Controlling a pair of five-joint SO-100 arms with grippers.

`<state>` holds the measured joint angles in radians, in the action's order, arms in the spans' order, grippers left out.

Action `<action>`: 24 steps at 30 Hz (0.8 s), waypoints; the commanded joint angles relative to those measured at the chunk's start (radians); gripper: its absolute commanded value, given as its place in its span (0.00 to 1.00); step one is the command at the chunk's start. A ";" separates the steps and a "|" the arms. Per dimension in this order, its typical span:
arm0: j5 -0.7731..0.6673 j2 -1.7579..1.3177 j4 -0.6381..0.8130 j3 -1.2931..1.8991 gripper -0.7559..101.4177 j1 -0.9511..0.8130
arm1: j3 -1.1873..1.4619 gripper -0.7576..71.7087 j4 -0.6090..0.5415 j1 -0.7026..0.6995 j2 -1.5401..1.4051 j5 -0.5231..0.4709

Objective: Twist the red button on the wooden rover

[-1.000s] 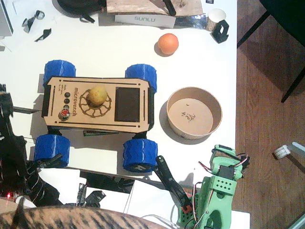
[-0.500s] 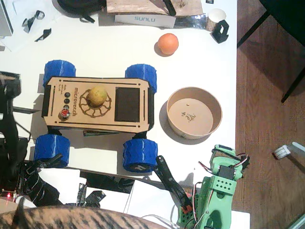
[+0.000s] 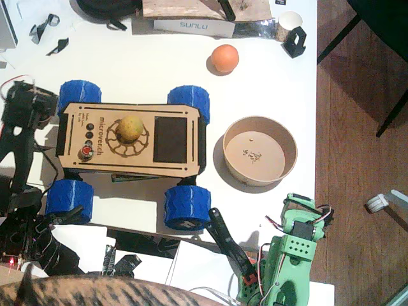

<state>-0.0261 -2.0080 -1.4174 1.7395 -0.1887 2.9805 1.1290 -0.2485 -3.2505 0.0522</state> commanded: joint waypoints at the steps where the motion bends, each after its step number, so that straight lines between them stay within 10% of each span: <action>1: -0.018 0.028 0.046 -0.048 0.01 -0.020 | -0.003 0.06 -0.005 0.008 0.000 0.006; 24: -0.091 0.301 0.144 -0.037 0.01 -0.178 | -0.003 0.06 -0.005 0.008 0.000 0.006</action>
<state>-0.1058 -1.7073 -1.2885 1.7395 -0.3482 2.9805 1.1290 -0.2485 -3.2505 0.0522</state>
